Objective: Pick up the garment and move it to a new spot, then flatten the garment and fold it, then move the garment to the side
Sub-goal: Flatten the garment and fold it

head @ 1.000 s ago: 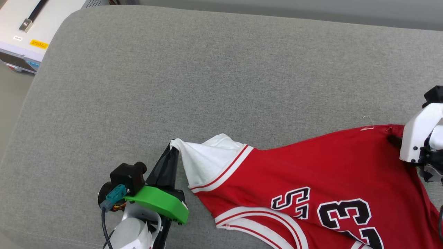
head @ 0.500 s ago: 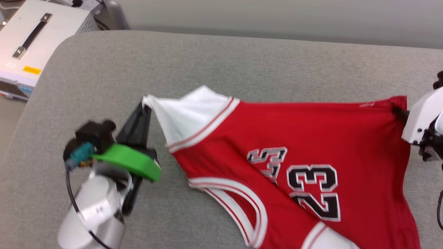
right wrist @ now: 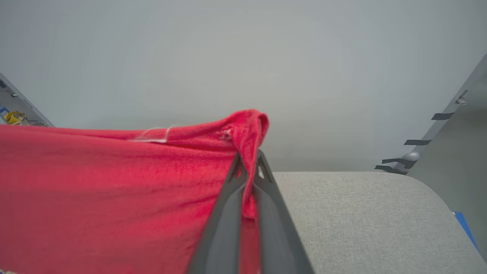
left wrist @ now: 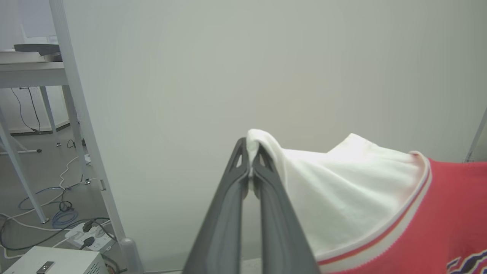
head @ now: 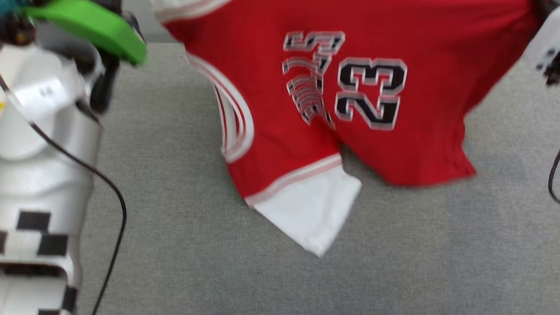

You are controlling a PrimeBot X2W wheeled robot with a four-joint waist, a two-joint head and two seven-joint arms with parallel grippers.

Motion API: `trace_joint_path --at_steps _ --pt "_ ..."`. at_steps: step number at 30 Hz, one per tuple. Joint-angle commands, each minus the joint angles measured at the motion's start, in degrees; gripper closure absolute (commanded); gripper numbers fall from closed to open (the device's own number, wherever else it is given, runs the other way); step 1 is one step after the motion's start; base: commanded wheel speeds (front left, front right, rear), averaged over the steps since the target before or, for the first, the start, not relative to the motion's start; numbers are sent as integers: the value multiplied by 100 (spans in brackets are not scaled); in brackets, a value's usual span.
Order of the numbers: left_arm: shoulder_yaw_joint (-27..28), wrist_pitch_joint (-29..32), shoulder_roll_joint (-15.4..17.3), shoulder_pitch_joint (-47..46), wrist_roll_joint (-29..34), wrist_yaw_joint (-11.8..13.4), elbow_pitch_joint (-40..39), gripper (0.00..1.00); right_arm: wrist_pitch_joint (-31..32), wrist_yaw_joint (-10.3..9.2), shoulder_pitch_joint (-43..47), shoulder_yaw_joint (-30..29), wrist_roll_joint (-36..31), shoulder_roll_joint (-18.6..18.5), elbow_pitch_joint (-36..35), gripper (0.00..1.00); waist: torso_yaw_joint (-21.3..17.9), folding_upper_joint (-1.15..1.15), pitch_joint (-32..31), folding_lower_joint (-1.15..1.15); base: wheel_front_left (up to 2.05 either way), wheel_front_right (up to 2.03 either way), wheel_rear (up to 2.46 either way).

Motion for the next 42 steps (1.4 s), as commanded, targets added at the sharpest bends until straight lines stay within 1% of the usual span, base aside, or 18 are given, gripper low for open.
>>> trace_joint_path --at_steps 1,4,8,12,16,20,27,32,38,42 --pt "-19 -48 174 -418 -44 9 198 100 -128 -12 -283 -70 -154 -23 85 100 -124 0 350 0 0 0 0" --pt "-222 -50 340 -1252 -73 7 641 100 -357 -12 -944 -118 -364 62 203 100 -204 0 688 0 0 0 0" --pt "-314 -150 553 -2286 12 6 1128 100 -729 -12 -1762 -129 -604 138 315 100 -305 0 1152 0 0 0 0" --pt "-378 -290 630 -3137 151 6 1528 100 -1069 -12 -2468 -118 -760 173 521 100 -332 0 1535 0 0 0 0" --pt "-451 -419 639 -3619 154 5 1864 100 -1315 -12 -2981 -154 -741 236 883 100 -324 0 1739 0 0 0 0" --pt "-622 -445 610 -3860 85 5 2169 100 -1469 -12 -3334 -62 -770 233 1231 100 -250 0 1968 0 0 0 0" --pt "-873 -497 520 -3794 -318 5 2615 100 -1638 -12 -3483 207 -643 369 1811 100 -159 0 2258 0 0 0 0" --pt "-1036 -534 400 -3404 -772 5 2744 100 -1694 -12 -3272 558 -439 411 2127 100 -82 0 2270 0 0 0 0" --pt "-1382 -578 357 -2286 -1411 5 2570 100 -1770 -12 -2516 1120 75 394 2275 100 -32 0 1914 0 0 0 0" --pt "-1672 -635 378 -1271 -1798 5 2252 100 -1812 -12 -1734 1545 484 200 2172 100 50 0 1530 0 0 0 0"
